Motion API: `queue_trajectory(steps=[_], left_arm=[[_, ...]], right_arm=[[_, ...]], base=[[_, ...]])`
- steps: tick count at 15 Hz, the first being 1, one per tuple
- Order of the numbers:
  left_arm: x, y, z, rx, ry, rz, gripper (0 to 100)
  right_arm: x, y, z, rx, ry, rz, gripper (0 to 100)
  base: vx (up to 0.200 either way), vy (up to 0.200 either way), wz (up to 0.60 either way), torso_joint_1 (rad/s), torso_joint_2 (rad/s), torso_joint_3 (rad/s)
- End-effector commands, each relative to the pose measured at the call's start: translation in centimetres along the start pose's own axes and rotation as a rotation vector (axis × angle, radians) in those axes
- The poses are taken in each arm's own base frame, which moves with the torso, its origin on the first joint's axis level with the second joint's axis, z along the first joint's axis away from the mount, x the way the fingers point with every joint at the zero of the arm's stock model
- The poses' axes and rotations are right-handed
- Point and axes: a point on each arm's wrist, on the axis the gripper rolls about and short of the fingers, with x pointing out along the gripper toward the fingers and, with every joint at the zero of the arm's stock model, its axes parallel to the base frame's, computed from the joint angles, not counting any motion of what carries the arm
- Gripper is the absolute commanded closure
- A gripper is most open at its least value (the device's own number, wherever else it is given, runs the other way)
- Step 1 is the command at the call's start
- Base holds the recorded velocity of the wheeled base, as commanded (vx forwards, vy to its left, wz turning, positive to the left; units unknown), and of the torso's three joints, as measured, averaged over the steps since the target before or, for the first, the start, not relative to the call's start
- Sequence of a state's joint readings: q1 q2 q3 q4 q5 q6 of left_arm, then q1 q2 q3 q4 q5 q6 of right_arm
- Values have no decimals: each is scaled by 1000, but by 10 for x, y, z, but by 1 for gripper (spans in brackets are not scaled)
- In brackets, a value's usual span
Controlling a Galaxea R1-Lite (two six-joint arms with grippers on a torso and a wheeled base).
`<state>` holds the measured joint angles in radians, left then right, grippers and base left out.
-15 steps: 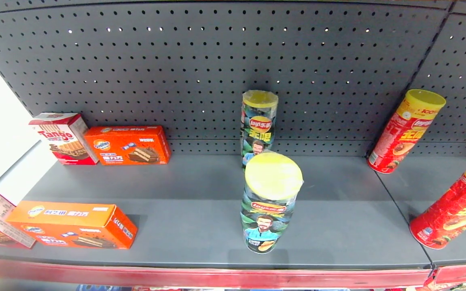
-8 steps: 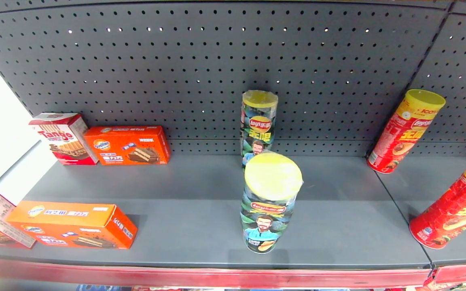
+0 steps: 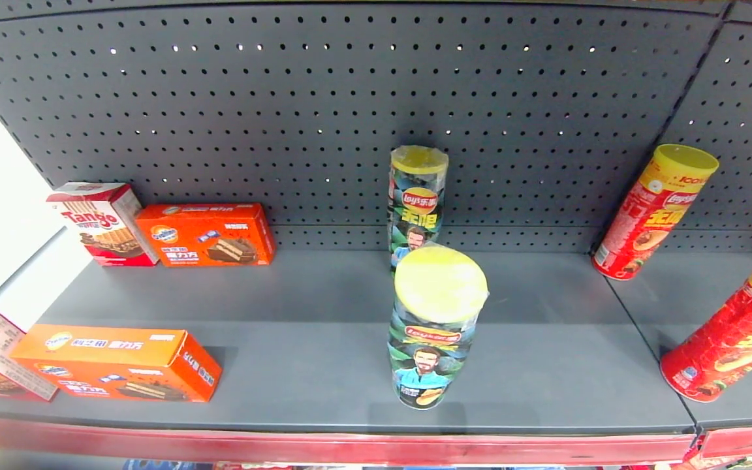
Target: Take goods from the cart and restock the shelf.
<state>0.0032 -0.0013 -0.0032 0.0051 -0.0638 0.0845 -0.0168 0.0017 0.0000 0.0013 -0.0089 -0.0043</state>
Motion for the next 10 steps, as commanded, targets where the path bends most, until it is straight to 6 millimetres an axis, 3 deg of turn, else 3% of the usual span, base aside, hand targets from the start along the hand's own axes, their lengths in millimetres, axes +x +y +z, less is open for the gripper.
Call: queue_trajectory(steps=[1, 10], left_arm=[[0, 0, 0, -5, 2, -6, 0], [0, 0, 0, -46, 2, 1, 0]], right_arm=[[0, 0, 0, 0, 2, 0, 0], [0, 0, 0, 0, 2, 0, 0]], base=[[0, 0, 0, 0, 0, 0], [0, 0, 0, 0, 0, 0]])
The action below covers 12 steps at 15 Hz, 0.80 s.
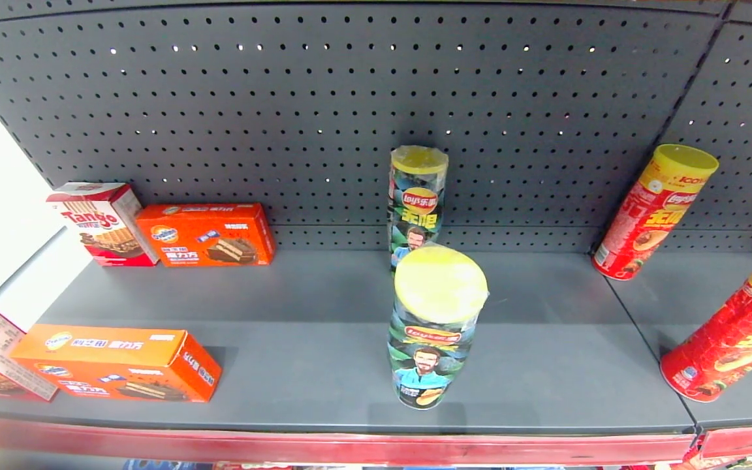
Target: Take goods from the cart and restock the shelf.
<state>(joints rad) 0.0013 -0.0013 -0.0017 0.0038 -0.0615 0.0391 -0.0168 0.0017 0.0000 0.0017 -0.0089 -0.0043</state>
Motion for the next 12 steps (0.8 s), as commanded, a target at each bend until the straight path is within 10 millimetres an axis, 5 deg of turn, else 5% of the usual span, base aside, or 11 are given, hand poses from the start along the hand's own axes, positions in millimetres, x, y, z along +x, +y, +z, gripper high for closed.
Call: queue_trajectory(steps=[1, 12], left_arm=[[0, 0, 0, -2, 1, 0, 0], [0, 0, 0, -5, 1, 0, 0]], right_arm=[[0, 0, 0, 0, 1, 0, 0], [0, 0, 0, 0, 3, -2, 0]], base=[[0, 0, 0, 0, 0, 0], [0, 0, 0, 0, 0, 0]])
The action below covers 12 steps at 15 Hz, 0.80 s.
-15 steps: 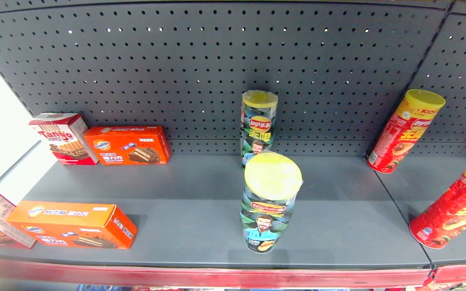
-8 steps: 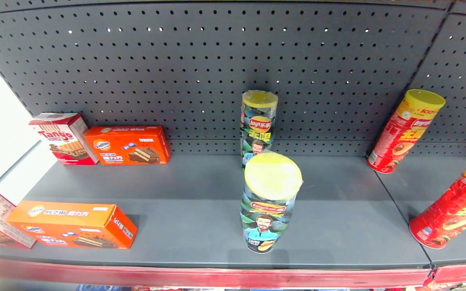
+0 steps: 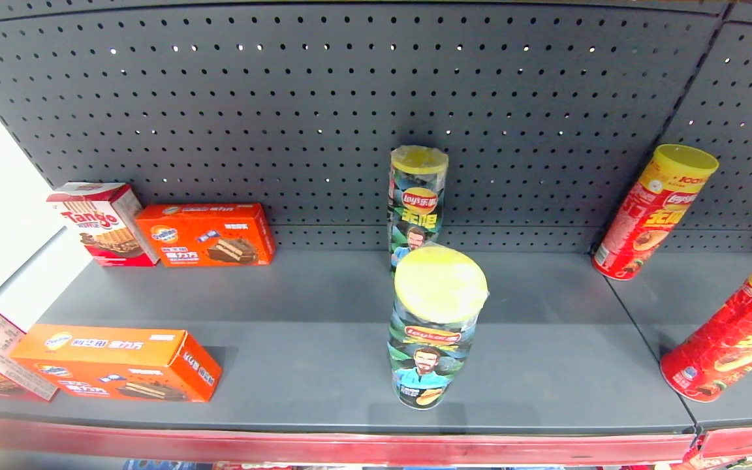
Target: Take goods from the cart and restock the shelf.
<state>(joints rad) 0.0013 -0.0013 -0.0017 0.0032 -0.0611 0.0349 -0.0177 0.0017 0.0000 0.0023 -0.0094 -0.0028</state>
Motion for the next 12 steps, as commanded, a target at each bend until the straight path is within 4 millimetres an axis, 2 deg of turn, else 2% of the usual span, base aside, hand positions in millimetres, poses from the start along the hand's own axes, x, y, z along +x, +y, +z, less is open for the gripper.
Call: queue_trajectory(steps=[1, 12], left_arm=[[0, 0, 0, 0, 1, 0, 0], [0, 0, 0, 0, 1, 0, 0]], right_arm=[[0, 0, 0, -5, 1, 1, 0], [0, 0, 0, -2, 1, 1, 0]], base=[[0, 0, 0, 0, 0, 0], [0, 0, 0, 0, 0, 0]])
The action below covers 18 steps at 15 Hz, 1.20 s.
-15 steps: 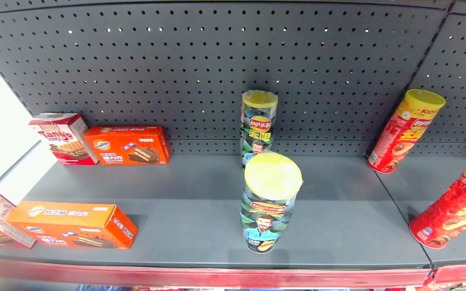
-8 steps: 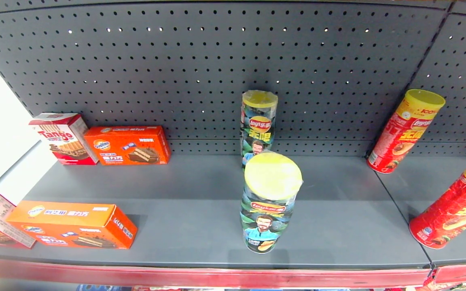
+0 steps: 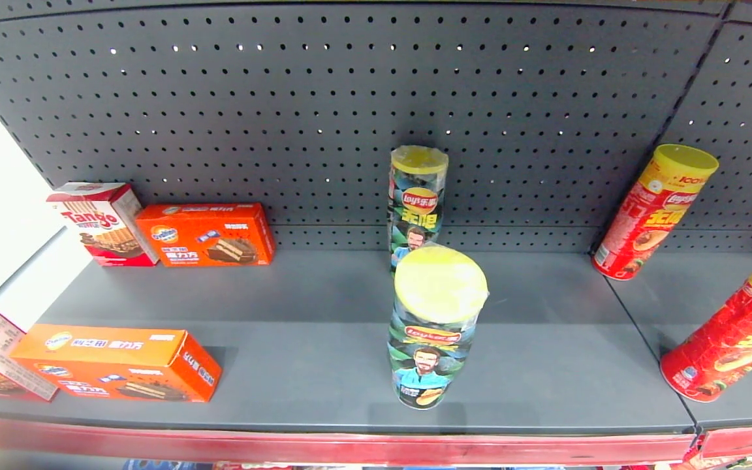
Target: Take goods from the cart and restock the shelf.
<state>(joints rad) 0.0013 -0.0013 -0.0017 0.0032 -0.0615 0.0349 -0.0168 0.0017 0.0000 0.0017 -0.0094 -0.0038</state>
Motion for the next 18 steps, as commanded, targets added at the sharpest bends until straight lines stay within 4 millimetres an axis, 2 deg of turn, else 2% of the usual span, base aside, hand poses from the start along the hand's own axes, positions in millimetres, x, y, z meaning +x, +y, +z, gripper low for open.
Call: queue_trajectory(steps=[1, 18], left_arm=[[0, 0, 0, 0, 1, 0, 0], [0, 0, 0, 23, 2, -26, 0]], right_arm=[[0, 0, 0, -1, 1, 0, 0], [0, 0, 0, -1, 1, 0, 0]], base=[[0, 0, 0, 0, 0, 0], [0, 0, 0, 0, 0, 0]])
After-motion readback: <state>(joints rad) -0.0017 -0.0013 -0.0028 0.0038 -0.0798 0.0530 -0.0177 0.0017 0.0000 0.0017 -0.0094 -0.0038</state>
